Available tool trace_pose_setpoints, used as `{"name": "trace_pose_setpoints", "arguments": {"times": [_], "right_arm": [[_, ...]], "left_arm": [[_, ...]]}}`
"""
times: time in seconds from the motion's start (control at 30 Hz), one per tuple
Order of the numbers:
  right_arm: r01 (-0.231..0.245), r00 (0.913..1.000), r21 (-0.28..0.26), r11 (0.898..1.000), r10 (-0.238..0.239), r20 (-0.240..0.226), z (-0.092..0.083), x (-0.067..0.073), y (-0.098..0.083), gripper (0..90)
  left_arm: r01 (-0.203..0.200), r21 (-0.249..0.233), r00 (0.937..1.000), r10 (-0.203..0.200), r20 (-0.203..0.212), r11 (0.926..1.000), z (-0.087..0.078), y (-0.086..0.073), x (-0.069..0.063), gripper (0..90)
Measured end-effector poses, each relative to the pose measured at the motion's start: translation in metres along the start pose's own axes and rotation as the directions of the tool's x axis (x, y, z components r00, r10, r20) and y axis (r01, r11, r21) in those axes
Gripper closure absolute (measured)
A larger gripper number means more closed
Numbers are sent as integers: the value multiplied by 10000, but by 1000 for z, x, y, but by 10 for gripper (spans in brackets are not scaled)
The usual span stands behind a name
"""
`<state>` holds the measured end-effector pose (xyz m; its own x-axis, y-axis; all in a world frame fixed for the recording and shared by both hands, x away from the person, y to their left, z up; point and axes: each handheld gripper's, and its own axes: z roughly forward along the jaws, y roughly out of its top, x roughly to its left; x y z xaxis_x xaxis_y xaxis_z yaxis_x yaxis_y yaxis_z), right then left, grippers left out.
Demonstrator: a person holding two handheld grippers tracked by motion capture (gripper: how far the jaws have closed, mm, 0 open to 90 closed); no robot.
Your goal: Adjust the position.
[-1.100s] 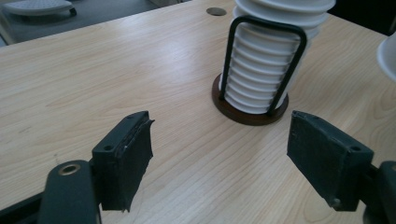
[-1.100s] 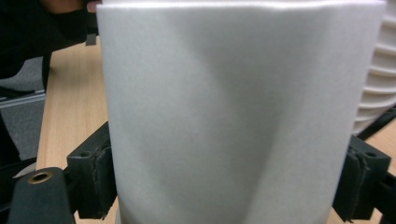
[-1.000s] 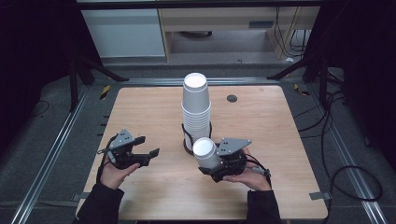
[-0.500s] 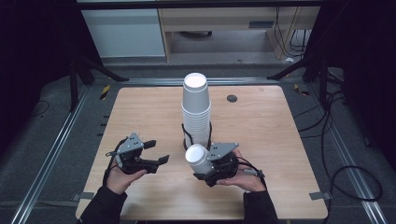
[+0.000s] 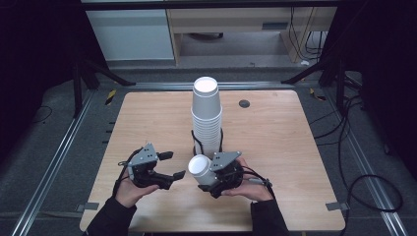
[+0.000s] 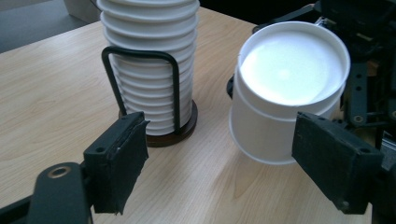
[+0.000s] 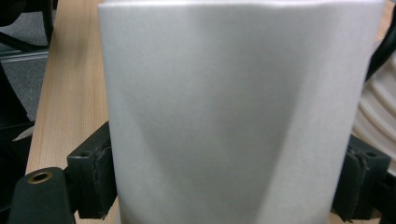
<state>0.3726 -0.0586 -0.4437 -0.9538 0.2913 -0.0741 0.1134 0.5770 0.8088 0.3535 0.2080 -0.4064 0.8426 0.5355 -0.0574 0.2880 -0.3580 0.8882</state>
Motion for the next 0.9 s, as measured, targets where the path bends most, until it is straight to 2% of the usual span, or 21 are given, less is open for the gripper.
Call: {"name": "trace_pose_setpoints", "arguments": {"times": [0.13, 0.43, 0.67, 0.9], "right_arm": [[-21, 9999, -22, 10000, 21, -127, 3, 0, 2, 142], [272, 9992, 412, 9988, -260, -307, 11, 1, 10, 143], [735, 9967, 871, 9935, -702, -399, 18, 3, 18, 144], [921, 9948, 995, 9908, -872, -525, 25, 5, 23, 144]], "left_arm": [[-123, 34, 9998, 122, 159, 9999, 2, 2, -3, 174], [-516, 207, 9973, 504, 533, 9985, 6, 4, -10, 162], [-557, 489, 9951, 514, 846, 9973, 15, 4, -13, 164], [-650, 742, 9932, 573, 1010, 9951, 21, 3, -14, 166]]}}
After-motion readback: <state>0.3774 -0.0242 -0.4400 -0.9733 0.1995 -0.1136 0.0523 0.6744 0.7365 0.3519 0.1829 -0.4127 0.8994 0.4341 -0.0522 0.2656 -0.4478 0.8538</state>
